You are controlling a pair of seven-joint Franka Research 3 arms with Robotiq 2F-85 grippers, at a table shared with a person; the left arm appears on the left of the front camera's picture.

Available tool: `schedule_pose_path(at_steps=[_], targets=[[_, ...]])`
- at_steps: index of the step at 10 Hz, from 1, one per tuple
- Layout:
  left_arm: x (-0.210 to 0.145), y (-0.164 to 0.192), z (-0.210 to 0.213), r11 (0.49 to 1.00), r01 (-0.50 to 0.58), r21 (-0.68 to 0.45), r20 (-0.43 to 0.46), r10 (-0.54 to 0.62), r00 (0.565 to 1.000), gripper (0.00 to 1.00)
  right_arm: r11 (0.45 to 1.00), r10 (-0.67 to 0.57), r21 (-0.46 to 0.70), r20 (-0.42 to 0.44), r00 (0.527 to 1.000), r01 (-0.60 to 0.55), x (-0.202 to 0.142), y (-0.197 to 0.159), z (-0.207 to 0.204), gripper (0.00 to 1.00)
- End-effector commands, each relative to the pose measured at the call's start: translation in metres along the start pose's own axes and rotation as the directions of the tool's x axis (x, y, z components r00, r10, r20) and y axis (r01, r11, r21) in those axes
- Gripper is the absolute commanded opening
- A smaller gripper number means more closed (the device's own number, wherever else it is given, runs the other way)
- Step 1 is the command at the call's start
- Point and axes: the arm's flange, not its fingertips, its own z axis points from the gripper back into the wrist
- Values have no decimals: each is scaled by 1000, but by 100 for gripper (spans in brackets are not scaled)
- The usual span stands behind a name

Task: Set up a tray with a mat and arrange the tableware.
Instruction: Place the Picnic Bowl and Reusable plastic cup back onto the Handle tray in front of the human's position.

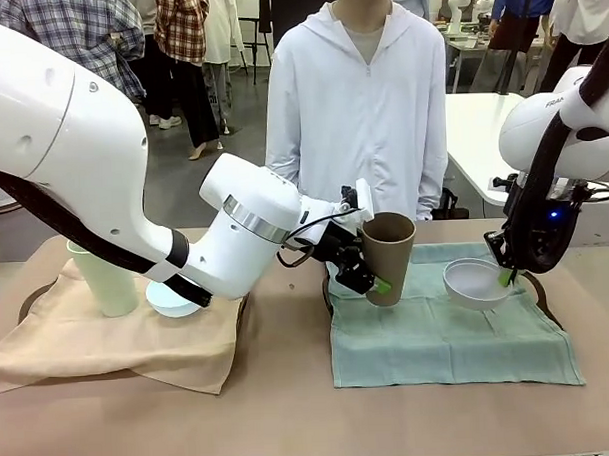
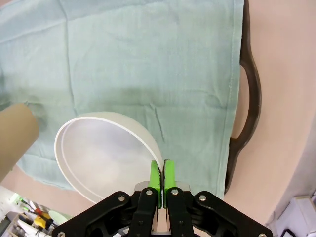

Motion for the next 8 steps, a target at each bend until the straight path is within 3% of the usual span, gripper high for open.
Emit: schedule_pose_path(at_steps=[1,4,5,6,7,8], targets=[[0,5,-9,1000,22,8,-8,-22,1000,82,1000,16,22,9,1000,-17,10,1,-7,4],[-11,8,-14,1000,7,-7,8,-7,1000,82,1000,27,8,-5,1000,-27,15,1,-18,4],[-12,9,-12,1000,-6,-12,23,6,1000,88,999,35,0,-4,999,-35,16,1,-19,10],[-12,9,-10,1000,-23,-16,27,23,999,100,999,35,-4,-4,999,-35,15,1,-18,58],[-12,10,-9,999,-27,-17,31,27,999,100,999,33,-10,4,999,-33,14,1,-16,70],[-13,11,-5,999,-39,-20,31,40,999,100,1000,23,-18,10,1000,-23,12,0,-13,100]])
